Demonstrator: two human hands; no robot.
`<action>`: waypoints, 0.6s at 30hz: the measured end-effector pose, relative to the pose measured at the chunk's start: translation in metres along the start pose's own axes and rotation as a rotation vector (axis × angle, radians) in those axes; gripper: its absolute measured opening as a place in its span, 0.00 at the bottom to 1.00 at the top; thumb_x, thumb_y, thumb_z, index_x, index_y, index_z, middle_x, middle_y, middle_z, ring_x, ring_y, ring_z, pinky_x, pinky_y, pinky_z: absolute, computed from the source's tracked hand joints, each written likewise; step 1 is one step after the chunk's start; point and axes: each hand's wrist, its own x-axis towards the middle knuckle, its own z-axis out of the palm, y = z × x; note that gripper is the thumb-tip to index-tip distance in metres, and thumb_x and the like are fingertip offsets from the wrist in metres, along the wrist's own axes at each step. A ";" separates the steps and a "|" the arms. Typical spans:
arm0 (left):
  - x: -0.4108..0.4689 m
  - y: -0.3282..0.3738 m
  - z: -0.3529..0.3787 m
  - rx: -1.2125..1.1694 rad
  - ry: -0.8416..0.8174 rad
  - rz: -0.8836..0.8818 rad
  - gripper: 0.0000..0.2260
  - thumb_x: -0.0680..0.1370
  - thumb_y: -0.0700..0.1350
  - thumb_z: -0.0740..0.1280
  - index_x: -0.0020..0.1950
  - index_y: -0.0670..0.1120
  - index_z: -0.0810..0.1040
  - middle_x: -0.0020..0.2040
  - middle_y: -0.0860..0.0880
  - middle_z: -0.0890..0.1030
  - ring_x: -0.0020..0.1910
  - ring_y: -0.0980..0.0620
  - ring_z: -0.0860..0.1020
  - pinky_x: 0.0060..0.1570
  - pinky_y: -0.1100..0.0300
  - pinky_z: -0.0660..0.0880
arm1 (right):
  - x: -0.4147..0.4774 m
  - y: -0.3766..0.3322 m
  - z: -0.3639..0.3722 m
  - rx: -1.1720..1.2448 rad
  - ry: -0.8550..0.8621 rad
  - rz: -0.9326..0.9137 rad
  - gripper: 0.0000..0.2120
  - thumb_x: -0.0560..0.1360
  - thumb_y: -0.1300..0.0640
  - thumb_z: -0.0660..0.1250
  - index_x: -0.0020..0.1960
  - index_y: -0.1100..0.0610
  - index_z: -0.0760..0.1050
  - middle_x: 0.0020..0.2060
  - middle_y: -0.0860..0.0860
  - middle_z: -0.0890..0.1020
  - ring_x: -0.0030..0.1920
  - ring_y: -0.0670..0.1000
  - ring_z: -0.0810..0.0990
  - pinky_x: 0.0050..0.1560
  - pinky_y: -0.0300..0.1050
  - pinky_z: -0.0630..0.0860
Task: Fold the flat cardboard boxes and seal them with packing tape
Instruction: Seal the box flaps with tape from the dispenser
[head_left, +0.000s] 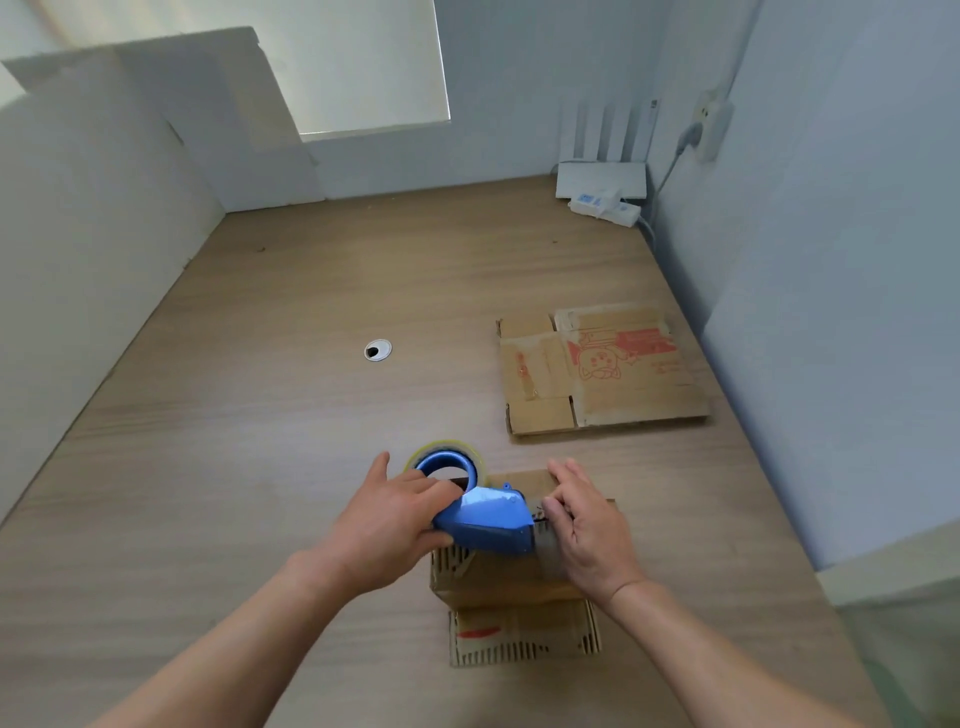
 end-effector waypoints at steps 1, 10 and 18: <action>-0.003 -0.006 -0.001 -0.015 -0.006 -0.024 0.11 0.76 0.53 0.70 0.55 0.53 0.73 0.49 0.55 0.80 0.52 0.48 0.78 0.69 0.35 0.61 | -0.001 -0.001 -0.001 0.003 -0.003 -0.001 0.09 0.84 0.52 0.59 0.45 0.49 0.70 0.74 0.46 0.70 0.78 0.46 0.59 0.74 0.38 0.55; -0.011 -0.035 -0.005 -0.100 -0.075 -0.183 0.10 0.78 0.55 0.67 0.53 0.55 0.68 0.47 0.59 0.71 0.52 0.51 0.74 0.73 0.47 0.55 | -0.003 -0.008 -0.002 0.030 0.047 0.013 0.33 0.80 0.34 0.44 0.67 0.54 0.74 0.71 0.47 0.73 0.73 0.45 0.67 0.73 0.43 0.65; -0.006 -0.028 -0.015 -0.074 -0.131 -0.235 0.12 0.80 0.56 0.65 0.60 0.55 0.70 0.53 0.57 0.76 0.56 0.52 0.73 0.72 0.48 0.56 | -0.002 -0.016 -0.007 0.199 0.109 0.121 0.24 0.81 0.45 0.49 0.67 0.55 0.74 0.60 0.43 0.77 0.59 0.30 0.71 0.63 0.26 0.65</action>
